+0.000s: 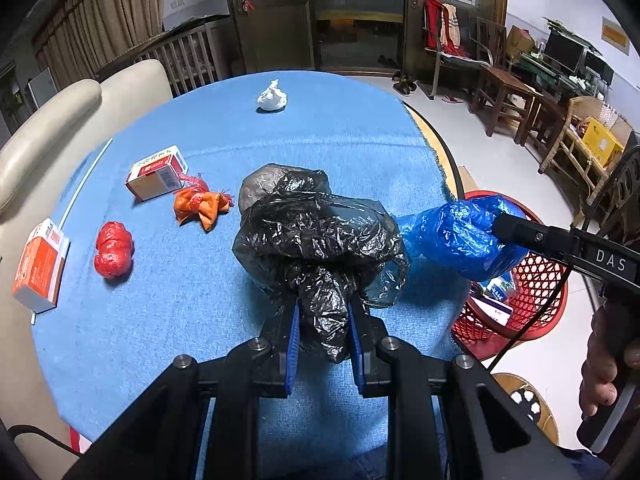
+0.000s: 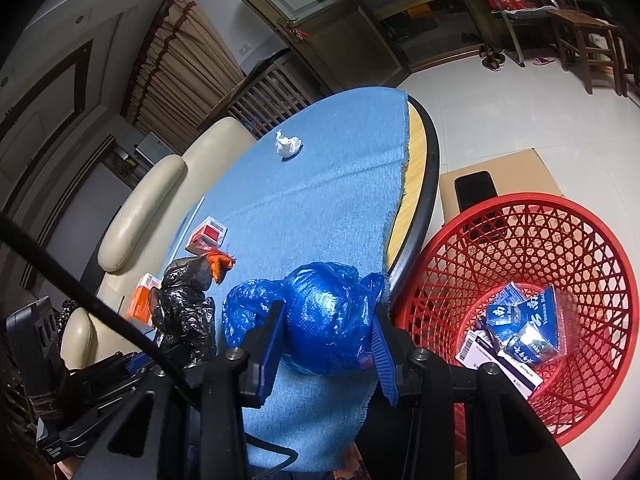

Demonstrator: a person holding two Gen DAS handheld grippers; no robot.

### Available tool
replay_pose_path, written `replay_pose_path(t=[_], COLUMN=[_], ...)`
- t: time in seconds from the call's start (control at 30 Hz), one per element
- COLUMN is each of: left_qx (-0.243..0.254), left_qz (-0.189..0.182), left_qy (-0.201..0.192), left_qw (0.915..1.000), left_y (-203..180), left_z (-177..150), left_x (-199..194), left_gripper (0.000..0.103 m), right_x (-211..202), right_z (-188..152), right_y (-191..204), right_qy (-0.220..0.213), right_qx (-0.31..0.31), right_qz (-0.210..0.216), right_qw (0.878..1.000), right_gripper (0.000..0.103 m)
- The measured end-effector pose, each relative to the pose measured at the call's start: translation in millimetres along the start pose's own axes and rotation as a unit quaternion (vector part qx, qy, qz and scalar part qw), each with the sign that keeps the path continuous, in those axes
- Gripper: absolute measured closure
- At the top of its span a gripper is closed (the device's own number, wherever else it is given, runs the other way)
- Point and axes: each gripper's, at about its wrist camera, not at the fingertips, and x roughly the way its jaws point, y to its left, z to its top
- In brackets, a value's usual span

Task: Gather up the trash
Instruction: 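Hold the blue bag in the right tool and black bag in the left tool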

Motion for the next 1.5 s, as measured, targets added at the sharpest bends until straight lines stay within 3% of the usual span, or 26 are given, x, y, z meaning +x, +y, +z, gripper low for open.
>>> replay_pose_path(t=[1.5], left_qx=[0.015], left_qz=[-0.002], left_qy=[0.000], left_qw=[0.9999], left_y=[-7.7], left_z=[2.3], left_x=[-2.6], left_gripper=[0.080], right_x=[-3.6], right_z=[-5.7], right_y=[-11.0], right_qy=[0.000], right_qx=[0.009], right_qz=[-0.006], right_qw=[1.000], right_gripper=[0.059])
